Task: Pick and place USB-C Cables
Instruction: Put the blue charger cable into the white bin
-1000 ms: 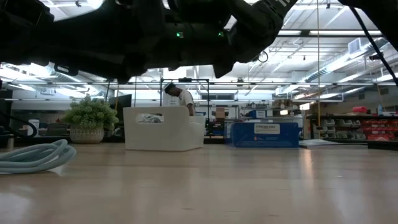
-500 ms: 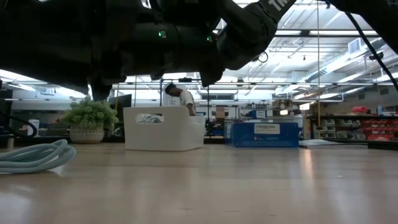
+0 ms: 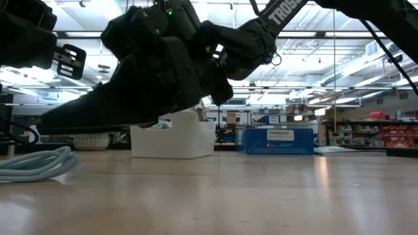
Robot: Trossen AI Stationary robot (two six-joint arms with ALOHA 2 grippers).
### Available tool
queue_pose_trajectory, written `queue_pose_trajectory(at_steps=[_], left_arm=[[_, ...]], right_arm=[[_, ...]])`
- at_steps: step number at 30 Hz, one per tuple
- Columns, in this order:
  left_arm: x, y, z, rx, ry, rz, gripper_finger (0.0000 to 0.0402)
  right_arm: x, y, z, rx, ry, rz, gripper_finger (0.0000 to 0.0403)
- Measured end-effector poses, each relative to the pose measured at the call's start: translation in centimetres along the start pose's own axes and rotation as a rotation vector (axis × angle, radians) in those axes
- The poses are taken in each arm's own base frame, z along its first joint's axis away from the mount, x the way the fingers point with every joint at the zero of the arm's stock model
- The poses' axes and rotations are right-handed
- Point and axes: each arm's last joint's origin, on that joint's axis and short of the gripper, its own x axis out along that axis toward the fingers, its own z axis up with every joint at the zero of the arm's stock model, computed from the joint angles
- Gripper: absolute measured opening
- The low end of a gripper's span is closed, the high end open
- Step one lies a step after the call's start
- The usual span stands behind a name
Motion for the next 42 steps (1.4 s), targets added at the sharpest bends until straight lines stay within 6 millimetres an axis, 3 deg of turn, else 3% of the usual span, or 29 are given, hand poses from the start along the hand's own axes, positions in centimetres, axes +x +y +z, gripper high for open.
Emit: queue_pose_trajectory(at_steps=[7,12,21,33,38,42], left_arm=[[0.0,0.0,0.0,0.0,0.0,0.0,0.0011],[0.0,0.0,0.0,0.0,0.0,0.0,0.0011],[0.0,0.0,0.0,0.0,0.0,0.0,0.0011],[0.0,0.0,0.0,0.0,0.0,0.0,0.0011],[0.0,0.0,0.0,0.0,0.001,0.0,0.0011],[0.0,0.0,0.0,0.0,0.001,0.0,0.0011]], right_arm=[[0.9,1.7,-0.5,-0.175,0.089,-0.007,0.0224],[1.5,2.5,-0.6,-0.197,0.138,-0.061,0.0212],[1.3,2.5,-1.5,-0.189,0.154,-0.076,0.0165],[1.2,2.3,-1.7,-0.176,0.15,-0.08,0.007],[1.1,2.0,-1.7,-0.166,0.137,-0.099,0.0054],[0.7,1.3,-1.8,-0.039,0.126,-0.114,0.0059]])
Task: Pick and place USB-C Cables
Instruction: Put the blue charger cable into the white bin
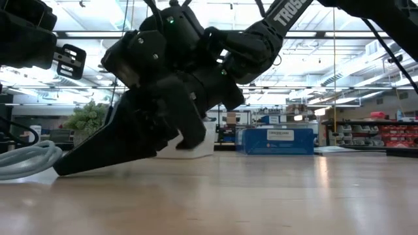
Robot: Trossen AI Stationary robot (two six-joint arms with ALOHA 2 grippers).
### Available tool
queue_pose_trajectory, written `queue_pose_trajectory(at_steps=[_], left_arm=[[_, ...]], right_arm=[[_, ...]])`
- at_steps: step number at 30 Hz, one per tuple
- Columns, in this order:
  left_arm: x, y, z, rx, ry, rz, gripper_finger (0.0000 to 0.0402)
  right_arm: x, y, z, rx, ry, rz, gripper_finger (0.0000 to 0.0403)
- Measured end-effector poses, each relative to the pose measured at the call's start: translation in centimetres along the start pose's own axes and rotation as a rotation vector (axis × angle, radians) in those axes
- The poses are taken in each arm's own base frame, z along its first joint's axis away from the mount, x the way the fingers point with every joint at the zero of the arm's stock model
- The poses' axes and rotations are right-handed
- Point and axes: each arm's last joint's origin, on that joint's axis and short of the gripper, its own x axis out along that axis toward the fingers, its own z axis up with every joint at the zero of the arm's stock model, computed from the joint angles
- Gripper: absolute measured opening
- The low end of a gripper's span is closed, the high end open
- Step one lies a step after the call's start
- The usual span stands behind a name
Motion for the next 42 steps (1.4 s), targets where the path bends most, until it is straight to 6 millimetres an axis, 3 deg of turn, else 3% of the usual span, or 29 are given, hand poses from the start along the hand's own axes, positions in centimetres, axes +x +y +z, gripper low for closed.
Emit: queue_pose_trajectory(at_steps=[6,15,20,26,32,37,42], left_arm=[[0.0,0.0,0.0,0.0,0.0,0.0,0.0011],[0.0,0.0,0.0,0.0,0.0,0.0,0.0011],[0.0,0.0,0.0,0.0,0.0,0.0,0.0011],[0.0,0.0,0.0,0.0,0.0,0.0,0.0011],[0.0,0.0,0.0,0.0,0.001,0.0,0.0011],[0.0,0.0,0.0,0.0,-0.001,0.0,0.0011],[0.0,0.0,0.0,0.0,0.0,0.0,0.0011]], right_arm=[[-0.5,-0.9,-0.2,0.144,-0.021,0.074,0.0111],[-0.8,-1.6,0.1,0.194,-0.07,0.064,0.021],[-0.5,-0.9,0.6,0.152,-0.1,0.068,0.024],[0.0,0.0,1.4,0.054,-0.136,0.015,0.0243],[1.1,-0.1,-0.2,0.064,-0.125,-0.075,0.0233],[1.1,-0.1,-0.2,0.056,-0.128,-0.079,0.0228],[1.1,-0.2,-0.3,0.058,-0.123,-0.075,0.0188]])
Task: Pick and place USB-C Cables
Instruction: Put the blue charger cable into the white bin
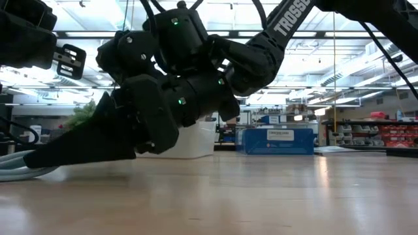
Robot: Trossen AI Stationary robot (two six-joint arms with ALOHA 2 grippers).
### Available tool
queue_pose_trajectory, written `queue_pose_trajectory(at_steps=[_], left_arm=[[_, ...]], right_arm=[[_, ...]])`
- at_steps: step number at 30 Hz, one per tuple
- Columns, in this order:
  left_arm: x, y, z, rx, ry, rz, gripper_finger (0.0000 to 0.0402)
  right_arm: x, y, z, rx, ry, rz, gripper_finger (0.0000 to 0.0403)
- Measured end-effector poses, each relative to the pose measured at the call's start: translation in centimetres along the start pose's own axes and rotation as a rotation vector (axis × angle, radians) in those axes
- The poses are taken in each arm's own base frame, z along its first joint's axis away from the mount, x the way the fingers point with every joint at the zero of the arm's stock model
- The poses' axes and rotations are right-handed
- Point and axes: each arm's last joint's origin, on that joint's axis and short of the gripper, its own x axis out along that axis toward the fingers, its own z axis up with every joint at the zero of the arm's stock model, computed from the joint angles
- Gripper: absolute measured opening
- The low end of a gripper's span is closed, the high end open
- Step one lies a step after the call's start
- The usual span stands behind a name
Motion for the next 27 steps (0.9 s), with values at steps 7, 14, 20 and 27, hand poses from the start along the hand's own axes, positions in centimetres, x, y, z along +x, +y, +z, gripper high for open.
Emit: queue_pose_trajectory(at_steps=[7,14,20,27], left_arm=[[0.0,0.0,0.0,0.0,0.0,0.0,0.0011],[0.0,0.0,0.0,0.0,0.0,0.0,0.0011],[0.0,0.0,0.0,0.0,0.0,0.0,0.0011],[0.0,0.0,0.0,0.0,-0.001,0.0,0.0011]], right_arm=[[0.0,0.0,-0.3,-0.009,0.028,0.009,0.0117],[-0.2,-0.5,-0.4,0.001,0.032,0.002,0.0029],[-0.9,-2.0,-0.5,0.061,0.03,-0.003,0.0024],[-3.0,-4.2,1.7,0.072,0.008,-0.019,0.002]])
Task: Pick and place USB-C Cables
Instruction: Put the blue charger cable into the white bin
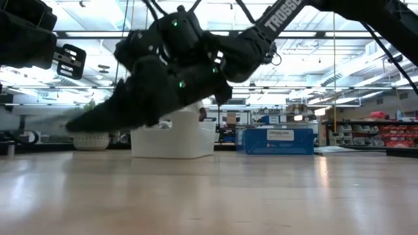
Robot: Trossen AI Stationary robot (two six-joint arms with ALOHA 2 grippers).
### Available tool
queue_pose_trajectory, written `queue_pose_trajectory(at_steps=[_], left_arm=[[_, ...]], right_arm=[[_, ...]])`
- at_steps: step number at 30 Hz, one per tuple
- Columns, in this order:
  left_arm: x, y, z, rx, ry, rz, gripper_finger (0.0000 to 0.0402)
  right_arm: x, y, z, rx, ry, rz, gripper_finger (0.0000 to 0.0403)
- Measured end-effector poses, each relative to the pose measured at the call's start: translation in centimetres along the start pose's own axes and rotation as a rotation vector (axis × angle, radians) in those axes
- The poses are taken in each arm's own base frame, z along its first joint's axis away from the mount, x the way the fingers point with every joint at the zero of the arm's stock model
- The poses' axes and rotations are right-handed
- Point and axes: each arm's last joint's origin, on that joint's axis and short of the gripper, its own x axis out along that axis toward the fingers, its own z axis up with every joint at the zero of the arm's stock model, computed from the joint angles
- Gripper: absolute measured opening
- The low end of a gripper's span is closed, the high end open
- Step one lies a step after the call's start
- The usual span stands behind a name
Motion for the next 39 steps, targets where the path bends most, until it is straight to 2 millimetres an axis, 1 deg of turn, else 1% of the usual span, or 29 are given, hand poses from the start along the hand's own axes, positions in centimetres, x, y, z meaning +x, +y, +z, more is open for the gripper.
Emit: queue_pose_trajectory(at_steps=[5,11,17,22,27,32,39], left_arm=[[0.0,0.0,0.0,0.0,0.001,0.0,0.0011],[0.0,0.0,0.0,0.0,0.001,0.0,0.0011],[0.0,0.0,0.0,-0.001,0.001,0.0,0.0011],[0.0,0.0,0.0,-0.001,0.001,0.0,0.0011],[0.0,0.0,0.0,0.0,0.0,0.0,0.0011],[0.0,0.0,0.0,0.0,0.0,0.0,0.0011],[0.0,0.0,0.0,0.0,0.001,0.0,0.0011]], right_arm=[[-1.9,-0.7,2.3,-0.03,0.013,0.0,0.002],[-4.7,-1.2,4.8,-0.094,0.057,0.015,0.002],[-8.4,-2.1,8.0,-0.139,0.05,-0.038,0.0023],[-11.4,-2.7,10.5,-0.168,0.039,-0.123,0.0022],[-14.3,-2.6,13.1,-0.196,-0.018,-0.158,0.0023],[-17.7,-2.2,16.0,-0.233,-0.099,-0.206,0.0023],[-22.8,-1.6,19.7,-0.32,-0.218,-0.369,0.0025]])
